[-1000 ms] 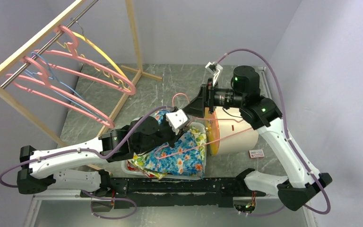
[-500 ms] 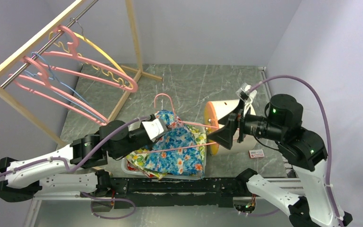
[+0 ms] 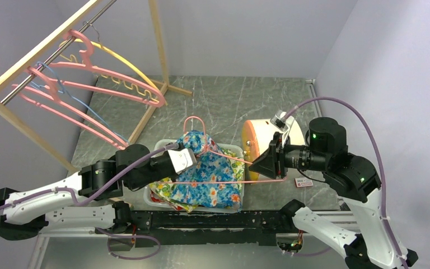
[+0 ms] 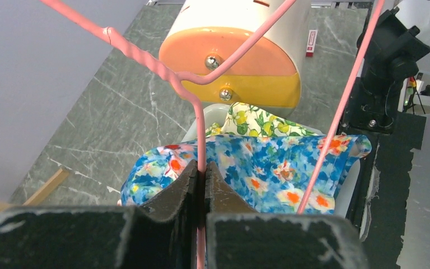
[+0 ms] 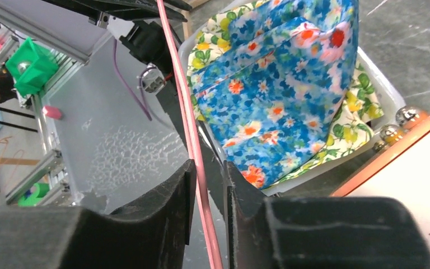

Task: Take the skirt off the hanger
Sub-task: Place the hanger at the clothesline.

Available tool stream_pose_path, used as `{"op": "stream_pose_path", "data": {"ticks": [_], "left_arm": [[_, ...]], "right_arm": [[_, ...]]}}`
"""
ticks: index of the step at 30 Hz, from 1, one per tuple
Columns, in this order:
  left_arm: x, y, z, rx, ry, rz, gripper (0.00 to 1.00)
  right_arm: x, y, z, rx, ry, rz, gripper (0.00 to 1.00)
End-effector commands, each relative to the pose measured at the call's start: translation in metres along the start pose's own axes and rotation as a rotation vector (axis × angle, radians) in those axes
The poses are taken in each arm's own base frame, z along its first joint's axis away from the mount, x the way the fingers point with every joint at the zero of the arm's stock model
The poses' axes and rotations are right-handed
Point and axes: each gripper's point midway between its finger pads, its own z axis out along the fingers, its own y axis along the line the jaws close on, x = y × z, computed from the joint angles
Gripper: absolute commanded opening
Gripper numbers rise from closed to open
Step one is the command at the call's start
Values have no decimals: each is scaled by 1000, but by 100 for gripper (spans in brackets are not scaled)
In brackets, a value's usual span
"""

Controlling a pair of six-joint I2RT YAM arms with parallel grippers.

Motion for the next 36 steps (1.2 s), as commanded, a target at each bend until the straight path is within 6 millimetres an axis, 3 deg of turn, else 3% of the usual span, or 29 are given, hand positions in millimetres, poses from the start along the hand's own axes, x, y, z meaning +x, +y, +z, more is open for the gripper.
{"op": "stream_pose_path", "data": {"ticks": [1,3,5,6,7,10,13,17,22,26,30,36], "left_arm": [[-19,2,-4,15,-48,11,7],[-21,1,-3,14,-54,4,7],[-23,2,-1,3,-62,-20,8],[-25,4,0,-12,-65,-40,13],[-25,7,0,-32,-63,-62,22],[-20,7,1,-46,-37,-110,65],[-13,3,2,-38,-14,-151,99],[-16,1,-1,-35,1,-223,99],[-27,-10,-6,31,-26,-292,99],[-28,-22,-9,87,-57,-355,99],[-25,-34,-11,137,-24,-404,99],[-27,-32,-21,130,-38,-447,99]], "right_arm": [[5,9,0,-53,16,2,21],[5,10,0,-60,13,-3,2],[2,6,0,-34,1,-3,0],[-2,0,-1,8,-16,-4,0],[-6,-6,-5,56,-42,-10,0],[-21,-23,-22,204,-141,-42,0],[-29,-27,-30,242,-217,-70,0],[-45,-35,-22,261,-279,-91,0],[-107,-58,-3,329,-466,-117,0],[-159,-72,32,312,-545,-186,0],[-197,-85,77,260,-593,-247,0],[-245,-89,130,158,-682,-357,0]]}}
